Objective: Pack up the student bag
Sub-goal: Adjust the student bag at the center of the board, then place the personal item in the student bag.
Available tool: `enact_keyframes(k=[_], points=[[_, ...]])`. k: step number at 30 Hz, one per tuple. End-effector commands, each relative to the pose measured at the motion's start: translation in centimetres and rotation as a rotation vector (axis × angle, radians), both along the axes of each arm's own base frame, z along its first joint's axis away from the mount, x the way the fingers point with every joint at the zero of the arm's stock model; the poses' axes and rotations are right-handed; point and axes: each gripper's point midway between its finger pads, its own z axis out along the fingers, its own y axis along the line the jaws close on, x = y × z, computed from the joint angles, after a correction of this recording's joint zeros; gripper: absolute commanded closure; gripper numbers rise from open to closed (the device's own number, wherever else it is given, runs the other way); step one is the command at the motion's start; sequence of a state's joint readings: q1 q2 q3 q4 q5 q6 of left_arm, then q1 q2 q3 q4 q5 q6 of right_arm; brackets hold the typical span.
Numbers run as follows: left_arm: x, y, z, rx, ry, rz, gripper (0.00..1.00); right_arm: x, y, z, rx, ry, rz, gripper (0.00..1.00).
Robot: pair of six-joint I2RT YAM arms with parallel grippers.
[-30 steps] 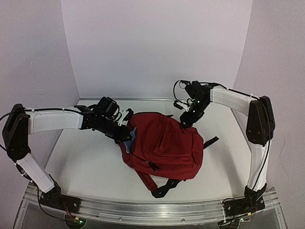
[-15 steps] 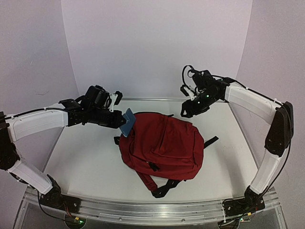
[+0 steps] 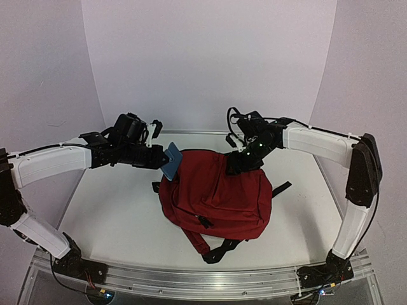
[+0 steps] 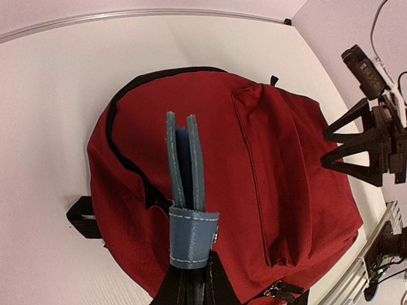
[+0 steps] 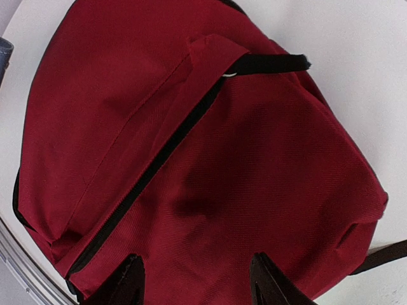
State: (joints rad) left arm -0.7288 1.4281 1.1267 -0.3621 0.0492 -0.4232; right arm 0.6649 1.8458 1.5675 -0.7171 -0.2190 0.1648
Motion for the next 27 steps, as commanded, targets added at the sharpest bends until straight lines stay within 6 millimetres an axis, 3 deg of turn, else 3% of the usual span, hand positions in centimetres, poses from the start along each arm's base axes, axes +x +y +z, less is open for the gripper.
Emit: enact_keyframes(k=[1,11,20,27], points=[[0.6,-0.4,3.2,-0.07,-0.072,0.015,1.0,-0.1,2.9,0.2,0.036,-0.001,0.011,0.44],[0.3,-0.7,2.9,-0.094,-0.064,0.007,1.0,-0.2,5.7,0.2,0.04,-0.011,0.024,0.4],[0.4,-0.7,2.9,-0.095,-0.063,0.012,1.0,0.9,4.2,-2.7,-0.072,-0.013,-0.067,0.39],[0.5,-0.8,3.1,-0.091,-0.07,0.008,1.0,-0.1,3.5,-2.6,-0.069,0.007,-0.078,0.41]])
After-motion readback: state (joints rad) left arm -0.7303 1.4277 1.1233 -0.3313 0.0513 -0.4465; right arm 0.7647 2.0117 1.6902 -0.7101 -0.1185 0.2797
